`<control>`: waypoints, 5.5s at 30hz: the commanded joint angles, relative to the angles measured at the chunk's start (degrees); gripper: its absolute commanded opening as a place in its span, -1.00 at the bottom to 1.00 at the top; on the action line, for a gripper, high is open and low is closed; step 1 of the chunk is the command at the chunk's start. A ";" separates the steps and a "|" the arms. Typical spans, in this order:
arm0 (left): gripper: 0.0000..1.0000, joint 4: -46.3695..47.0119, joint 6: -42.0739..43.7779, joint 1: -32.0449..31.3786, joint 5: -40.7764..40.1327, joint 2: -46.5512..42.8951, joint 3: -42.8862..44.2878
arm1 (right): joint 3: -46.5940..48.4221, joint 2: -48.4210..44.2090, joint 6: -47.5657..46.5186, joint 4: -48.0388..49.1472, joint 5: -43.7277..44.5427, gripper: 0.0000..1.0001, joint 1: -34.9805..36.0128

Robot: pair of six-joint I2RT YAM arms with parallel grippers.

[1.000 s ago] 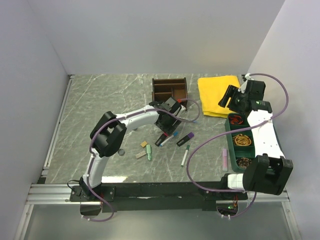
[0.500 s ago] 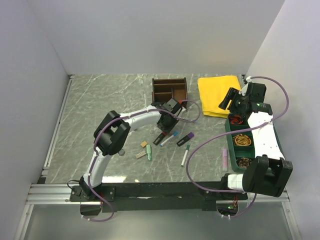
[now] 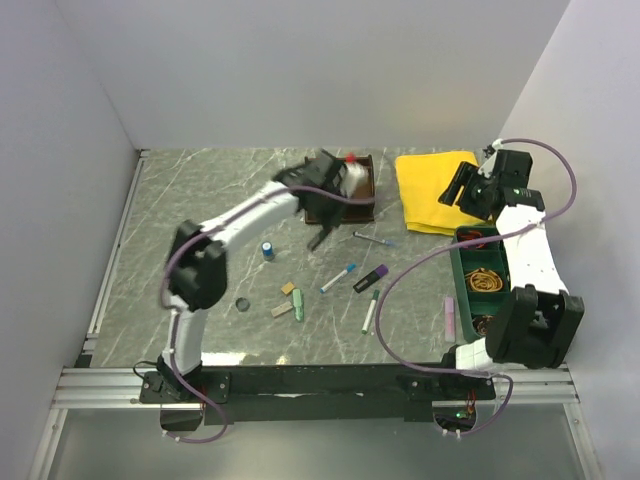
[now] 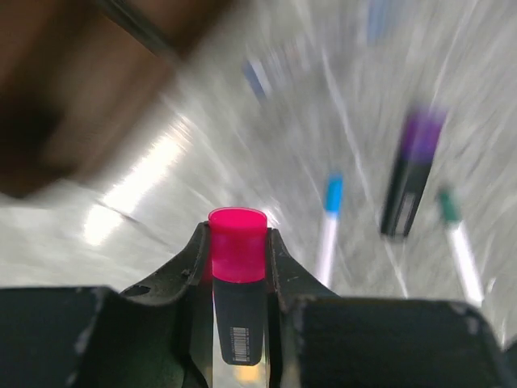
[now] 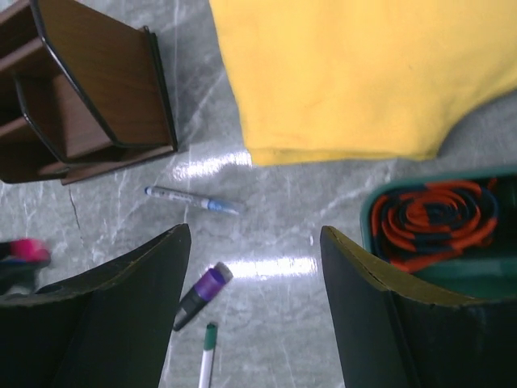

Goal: Sort the stationery into containers
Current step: Pick up the pen from the center of the board, then place the pen in the storage box, then pick up the pen from the center of the board, then place the pen in the storage box.

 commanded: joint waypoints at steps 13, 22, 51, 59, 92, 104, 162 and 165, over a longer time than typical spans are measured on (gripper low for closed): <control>-0.99 80.19 12.73 9.87 7.09 -18.69 -27.15 | 5.34 4.38 0.26 6.20 -2.27 0.42 0.32; -0.99 88.06 8.16 12.16 9.73 -11.91 -27.24 | 2.71 2.71 -1.85 5.85 -0.87 0.42 0.76; -0.99 99.75 1.74 15.33 12.64 -0.22 -29.79 | 6.30 6.22 -7.13 2.07 3.62 0.43 3.22; -0.99 103.62 2.70 15.76 10.44 2.51 -30.50 | 4.64 5.96 -7.39 2.60 3.88 0.45 5.07; 0.54 8.01 13.86 -2.25 21.07 -3.05 -0.81 | 35.66 20.63 14.92 8.22 -5.34 0.48 -4.33; 0.48 8.17 13.61 -8.76 15.80 6.11 2.29 | 22.06 13.53 13.79 7.43 -8.25 0.45 -6.27; -0.99 51.07 6.14 6.88 27.48 -15.55 -14.01 | 19.58 11.23 8.96 5.76 -4.66 0.39 -3.99; -0.99 78.53 8.41 9.43 31.17 -17.44 -27.23 | 18.35 9.74 7.47 5.15 -3.07 0.39 -3.02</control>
